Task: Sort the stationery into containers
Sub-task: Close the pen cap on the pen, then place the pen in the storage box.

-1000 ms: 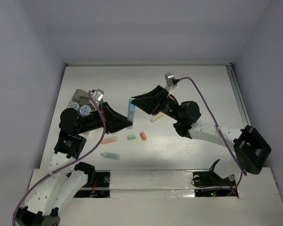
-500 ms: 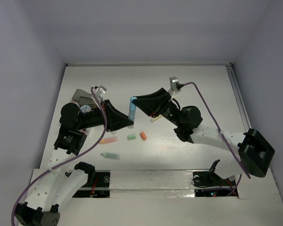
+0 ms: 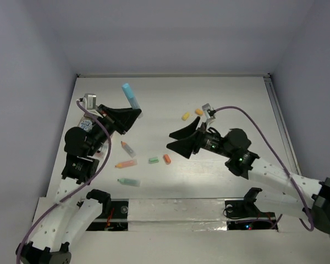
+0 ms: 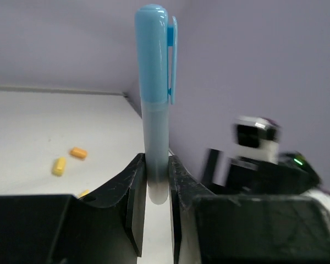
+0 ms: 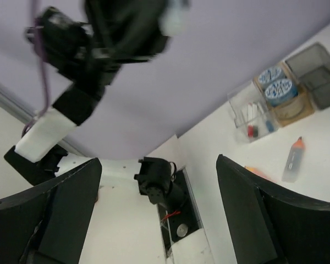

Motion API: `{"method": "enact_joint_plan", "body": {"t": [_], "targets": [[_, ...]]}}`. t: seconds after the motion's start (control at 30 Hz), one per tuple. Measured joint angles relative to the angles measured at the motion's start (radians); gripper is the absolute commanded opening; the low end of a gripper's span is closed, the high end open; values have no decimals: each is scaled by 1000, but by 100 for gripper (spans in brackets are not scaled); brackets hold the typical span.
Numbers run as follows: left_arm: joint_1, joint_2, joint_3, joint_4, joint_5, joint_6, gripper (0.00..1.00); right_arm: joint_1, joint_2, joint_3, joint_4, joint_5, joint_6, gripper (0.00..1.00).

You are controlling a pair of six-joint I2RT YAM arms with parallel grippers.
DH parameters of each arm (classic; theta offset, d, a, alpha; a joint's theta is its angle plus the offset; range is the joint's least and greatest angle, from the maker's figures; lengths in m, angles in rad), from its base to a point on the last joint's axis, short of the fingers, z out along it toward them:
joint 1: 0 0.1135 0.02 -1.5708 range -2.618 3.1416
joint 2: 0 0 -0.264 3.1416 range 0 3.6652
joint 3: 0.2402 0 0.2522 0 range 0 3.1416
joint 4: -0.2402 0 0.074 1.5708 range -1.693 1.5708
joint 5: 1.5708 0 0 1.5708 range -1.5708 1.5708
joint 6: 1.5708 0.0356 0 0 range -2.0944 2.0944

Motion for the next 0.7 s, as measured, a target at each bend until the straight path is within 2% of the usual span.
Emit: {"method": "enact_joint_plan", "body": {"t": [0.13, 0.27, 0.4, 0.5, 0.7], "targets": [[3, 103, -1, -13, -179, -54, 0, -12, -155, -12, -105, 47, -71, 93], [30, 246, 10, -18, -321, -117, 0, -18, -198, -16, -264, 108, -141, 94], [122, 389, 29, -60, -454, -177, 0, -23, -201, -46, -398, 158, -189, 94], [203, 459, 53, -85, -504, -212, 0, -30, -201, -63, -475, 173, -211, 94], [321, 571, 113, -133, -599, -239, 0, -30, -227, -78, -533, 179, -231, 94]]}}
